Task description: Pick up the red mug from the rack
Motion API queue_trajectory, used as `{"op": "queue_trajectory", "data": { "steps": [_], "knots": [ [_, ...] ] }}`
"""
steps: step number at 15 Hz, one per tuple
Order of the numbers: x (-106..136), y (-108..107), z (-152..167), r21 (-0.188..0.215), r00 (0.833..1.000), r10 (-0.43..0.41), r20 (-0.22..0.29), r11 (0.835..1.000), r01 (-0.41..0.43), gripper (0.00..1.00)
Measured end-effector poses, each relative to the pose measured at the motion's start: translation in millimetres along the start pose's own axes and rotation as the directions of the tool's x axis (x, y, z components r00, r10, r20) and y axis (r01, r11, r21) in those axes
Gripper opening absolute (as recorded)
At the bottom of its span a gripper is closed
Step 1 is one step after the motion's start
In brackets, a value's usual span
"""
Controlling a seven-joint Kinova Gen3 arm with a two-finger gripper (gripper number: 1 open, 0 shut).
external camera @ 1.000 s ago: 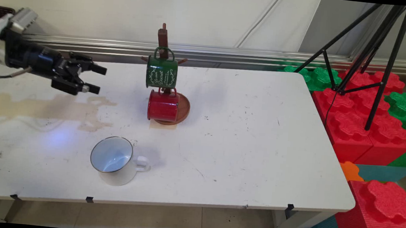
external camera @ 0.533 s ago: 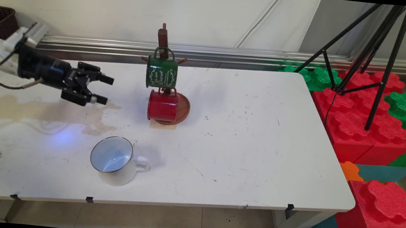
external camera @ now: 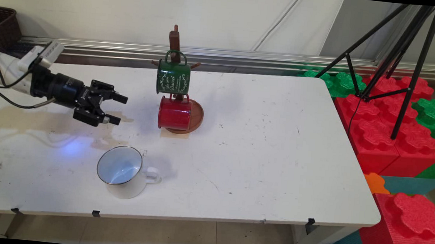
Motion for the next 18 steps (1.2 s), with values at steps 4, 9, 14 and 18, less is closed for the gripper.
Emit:
{"op": "queue_trajectory", "data": {
  "steps": [4, 9, 14, 18],
  "knots": [
    [-9.5, -0.5, 11.2, -0.014, 1.000, -0.022, -0.013, 1.000, 0.022, 1.00],
    [-15.7, -2.0, 31.8, -0.024, 0.997, -0.060, -0.043, 0.998, 0.059, 1.00],
    [-17.8, -5.2, 54.8, -0.030, 0.995, -0.077, -0.063, 0.997, 0.075, 1.00],
    [-18.6, -6.6, 71.2, -0.034, 0.994, -0.085, -0.072, 0.996, 0.083, 1.00]
  ]
}}
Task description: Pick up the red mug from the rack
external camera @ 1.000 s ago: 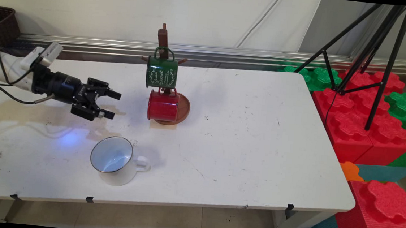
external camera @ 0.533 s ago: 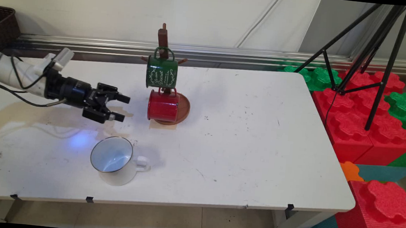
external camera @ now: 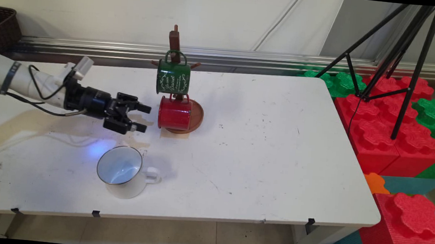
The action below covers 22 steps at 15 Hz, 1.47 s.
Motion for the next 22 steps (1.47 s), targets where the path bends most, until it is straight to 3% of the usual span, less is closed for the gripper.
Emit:
{"op": "queue_trajectory", "data": {
  "steps": [22],
  "knots": [
    [-0.4, -13.3, 68.5, 0.008, 0.998, -0.042, -0.055, 0.999, 0.042, 1.00]
  ]
}}
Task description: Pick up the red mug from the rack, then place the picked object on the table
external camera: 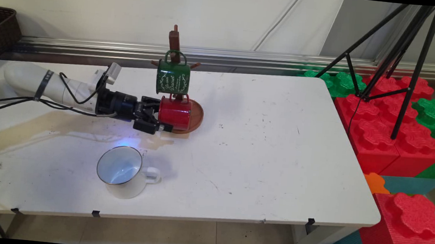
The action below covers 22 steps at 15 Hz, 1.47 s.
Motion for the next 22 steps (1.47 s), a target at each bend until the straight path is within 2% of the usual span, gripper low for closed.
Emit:
{"op": "queue_trajectory", "data": {
  "steps": [8, 9, 22],
  "knots": [
    [-1.7, -0.8, 7.2, -0.001, 1.000, -0.019, -0.011, 1.000, 0.019, 1.00],
    [-1.7, -0.7, 7.7, -0.003, 1.000, -0.020, -0.013, 1.000, 0.020, 0.00],
    [1.1, 5.2, 7.2, -0.046, 0.998, -0.042, -0.040, 0.998, 0.040, 0.00]
  ]
}}
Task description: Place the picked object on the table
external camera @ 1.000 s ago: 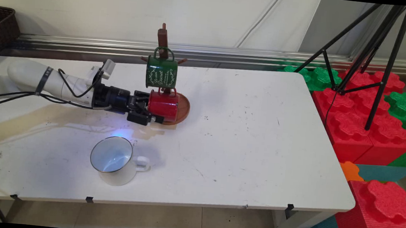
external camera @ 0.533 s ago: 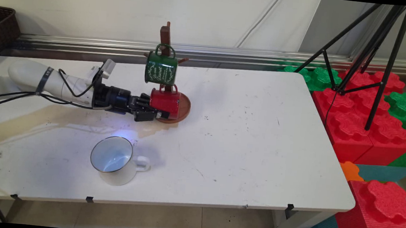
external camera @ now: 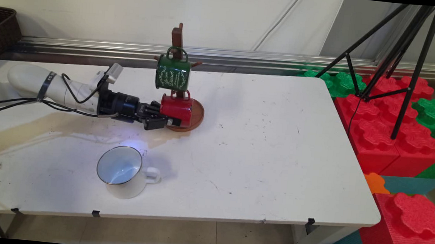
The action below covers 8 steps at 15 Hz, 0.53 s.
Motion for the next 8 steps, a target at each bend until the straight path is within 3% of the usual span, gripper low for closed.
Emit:
{"op": "queue_trajectory", "data": {
  "steps": [8],
  "knots": [
    [4.3, 6.4, -4.1, -0.025, 1.000, 0.000, -0.012, 1.000, 0.000, 0.00]
  ]
}}
